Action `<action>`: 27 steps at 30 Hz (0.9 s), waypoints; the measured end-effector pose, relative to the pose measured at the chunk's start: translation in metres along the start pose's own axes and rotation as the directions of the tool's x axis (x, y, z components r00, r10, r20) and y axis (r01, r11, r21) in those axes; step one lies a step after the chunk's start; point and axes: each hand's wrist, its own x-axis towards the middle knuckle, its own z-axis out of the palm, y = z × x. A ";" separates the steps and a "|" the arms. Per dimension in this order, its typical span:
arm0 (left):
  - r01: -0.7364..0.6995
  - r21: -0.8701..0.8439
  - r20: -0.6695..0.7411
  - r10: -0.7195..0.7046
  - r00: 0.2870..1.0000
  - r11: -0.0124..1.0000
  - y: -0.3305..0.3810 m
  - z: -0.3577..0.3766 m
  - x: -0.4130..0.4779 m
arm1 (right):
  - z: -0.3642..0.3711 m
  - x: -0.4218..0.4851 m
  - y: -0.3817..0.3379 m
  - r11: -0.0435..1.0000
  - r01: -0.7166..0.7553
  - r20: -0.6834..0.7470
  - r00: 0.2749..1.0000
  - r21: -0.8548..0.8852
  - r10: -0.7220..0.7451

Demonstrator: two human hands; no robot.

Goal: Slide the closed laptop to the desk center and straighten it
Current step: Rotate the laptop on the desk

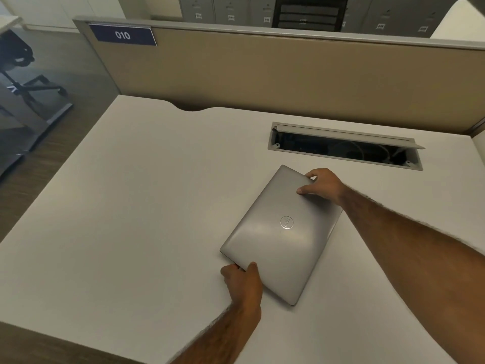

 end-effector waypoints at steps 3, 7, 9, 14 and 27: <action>-0.018 0.025 -0.022 0.018 1.000 1.000 0.001 0.003 -0.003 | 0.001 0.002 0.001 1.000 -0.006 0.010 1.000 0.005 0.006; -0.019 0.071 -0.045 0.022 0.999 0.997 0.003 0.009 -0.008 | 0.002 0.004 0.003 0.999 -0.030 0.000 1.000 0.038 0.030; -0.015 0.092 -0.047 0.019 0.999 0.996 0.002 0.011 -0.009 | 0.003 0.005 0.003 0.998 -0.037 -0.002 0.999 0.058 0.038; 0.000 0.129 -0.017 0.002 1.000 0.992 0.003 0.008 -0.005 | 0.008 0.002 -0.001 0.998 -0.028 -0.012 1.000 0.048 0.028; -0.504 0.534 0.158 0.505 0.848 0.679 0.054 0.000 0.031 | 0.052 -0.126 0.054 0.821 -0.256 -0.316 0.832 0.510 0.455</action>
